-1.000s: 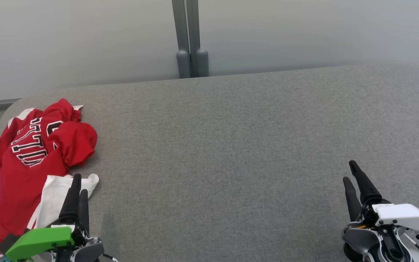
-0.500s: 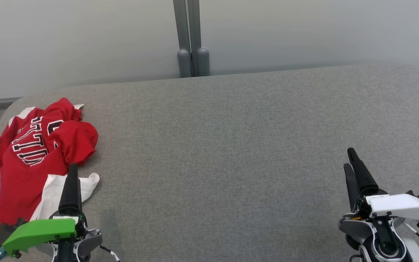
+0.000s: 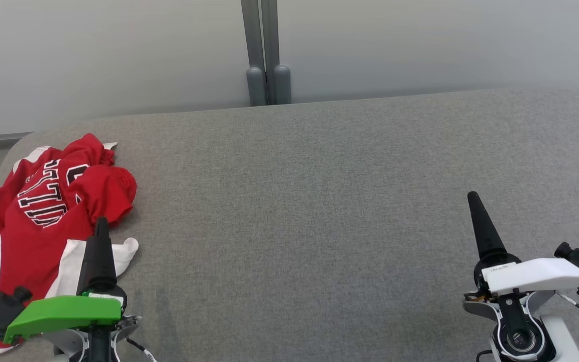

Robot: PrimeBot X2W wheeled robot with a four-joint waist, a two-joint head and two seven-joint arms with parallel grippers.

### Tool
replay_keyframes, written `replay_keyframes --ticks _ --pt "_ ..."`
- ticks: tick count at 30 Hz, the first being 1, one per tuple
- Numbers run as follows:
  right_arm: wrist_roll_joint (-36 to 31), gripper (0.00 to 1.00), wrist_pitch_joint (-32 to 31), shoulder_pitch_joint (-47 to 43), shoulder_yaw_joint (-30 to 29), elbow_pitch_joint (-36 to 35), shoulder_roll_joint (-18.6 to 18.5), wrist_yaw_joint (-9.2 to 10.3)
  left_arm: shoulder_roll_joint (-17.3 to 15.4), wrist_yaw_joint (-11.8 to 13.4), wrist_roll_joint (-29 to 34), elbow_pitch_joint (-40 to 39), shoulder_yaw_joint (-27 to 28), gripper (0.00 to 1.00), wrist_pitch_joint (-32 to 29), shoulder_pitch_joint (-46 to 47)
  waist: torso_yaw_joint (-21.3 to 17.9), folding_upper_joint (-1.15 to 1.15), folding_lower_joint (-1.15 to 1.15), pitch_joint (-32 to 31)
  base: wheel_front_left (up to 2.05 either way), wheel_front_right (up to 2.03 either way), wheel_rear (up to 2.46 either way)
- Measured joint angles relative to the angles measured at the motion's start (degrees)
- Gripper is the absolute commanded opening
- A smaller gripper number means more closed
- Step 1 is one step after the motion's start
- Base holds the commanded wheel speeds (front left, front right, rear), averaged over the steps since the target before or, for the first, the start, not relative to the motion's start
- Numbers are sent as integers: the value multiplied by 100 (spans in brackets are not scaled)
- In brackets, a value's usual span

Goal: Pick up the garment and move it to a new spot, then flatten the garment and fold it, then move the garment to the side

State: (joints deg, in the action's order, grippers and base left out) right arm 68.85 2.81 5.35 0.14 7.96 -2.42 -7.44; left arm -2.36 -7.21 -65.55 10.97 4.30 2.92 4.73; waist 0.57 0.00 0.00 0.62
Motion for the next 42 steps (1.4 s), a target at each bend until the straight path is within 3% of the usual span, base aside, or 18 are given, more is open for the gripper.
replay_keyframes --ticks 12,22,42 --pt "-1622 100 234 28 127 -136 -38 0 -3 222 1595 -136 -197 100 229 -2 25 0 0 35 0 0 0" --pt "-2520 100 394 87 249 -38 -42 -1 -7 347 2629 -133 -342 100 387 -1 36 0 0 73 0 0 0" --pt "-3941 100 690 192 345 78 -47 -1 -12 427 3857 -174 -504 100 684 10 67 0 0 88 0 0 0"
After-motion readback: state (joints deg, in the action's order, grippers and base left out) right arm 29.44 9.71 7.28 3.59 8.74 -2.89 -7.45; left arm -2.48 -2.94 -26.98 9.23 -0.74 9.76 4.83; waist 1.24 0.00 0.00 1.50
